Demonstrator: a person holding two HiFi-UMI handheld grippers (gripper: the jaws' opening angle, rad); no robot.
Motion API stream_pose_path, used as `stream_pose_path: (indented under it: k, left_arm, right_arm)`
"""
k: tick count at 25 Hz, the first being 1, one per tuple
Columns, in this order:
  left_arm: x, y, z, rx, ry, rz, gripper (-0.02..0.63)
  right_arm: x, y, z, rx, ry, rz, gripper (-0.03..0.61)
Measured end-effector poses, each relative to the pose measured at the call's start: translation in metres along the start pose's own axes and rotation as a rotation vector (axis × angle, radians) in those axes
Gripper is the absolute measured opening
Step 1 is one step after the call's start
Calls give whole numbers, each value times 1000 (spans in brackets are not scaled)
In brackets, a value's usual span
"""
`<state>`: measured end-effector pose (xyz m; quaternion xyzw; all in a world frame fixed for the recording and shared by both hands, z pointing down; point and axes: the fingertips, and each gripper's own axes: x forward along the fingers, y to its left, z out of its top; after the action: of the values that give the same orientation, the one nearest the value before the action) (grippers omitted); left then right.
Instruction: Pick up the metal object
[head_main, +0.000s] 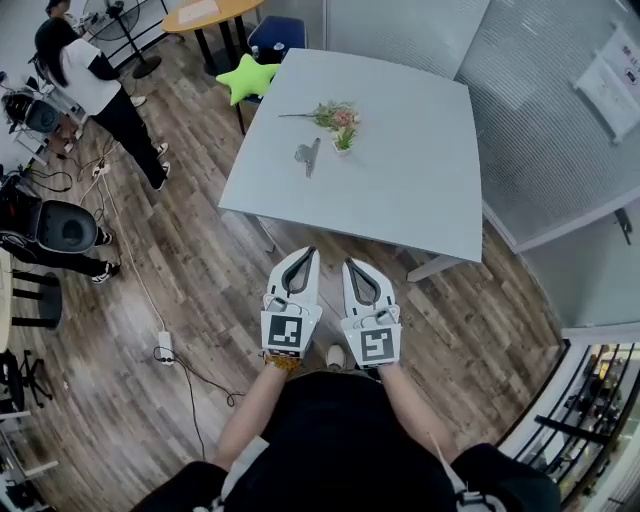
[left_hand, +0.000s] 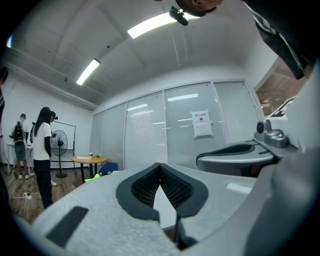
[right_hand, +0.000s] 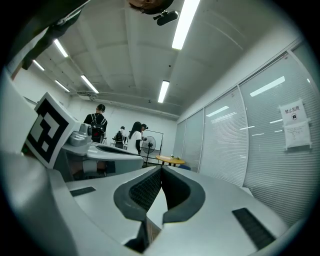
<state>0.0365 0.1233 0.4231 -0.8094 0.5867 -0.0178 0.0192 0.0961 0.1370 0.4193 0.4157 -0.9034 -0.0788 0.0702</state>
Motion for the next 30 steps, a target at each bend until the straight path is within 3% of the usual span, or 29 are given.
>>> stream_pose_path:
  k: [16, 23, 30]
  left_arm:
    - [49, 140, 0, -45, -44, -29, 2]
    - [58, 169, -7, -81, -61, -61, 2]
    - [82, 194, -27, -111, -12, -41, 2]
  right_arm:
    - [136, 16, 15, -72, 61, -37, 0]
    - [163, 24, 18, -85, 76, -55, 0]
    - [189, -11, -1, -56, 132, -91, 0]
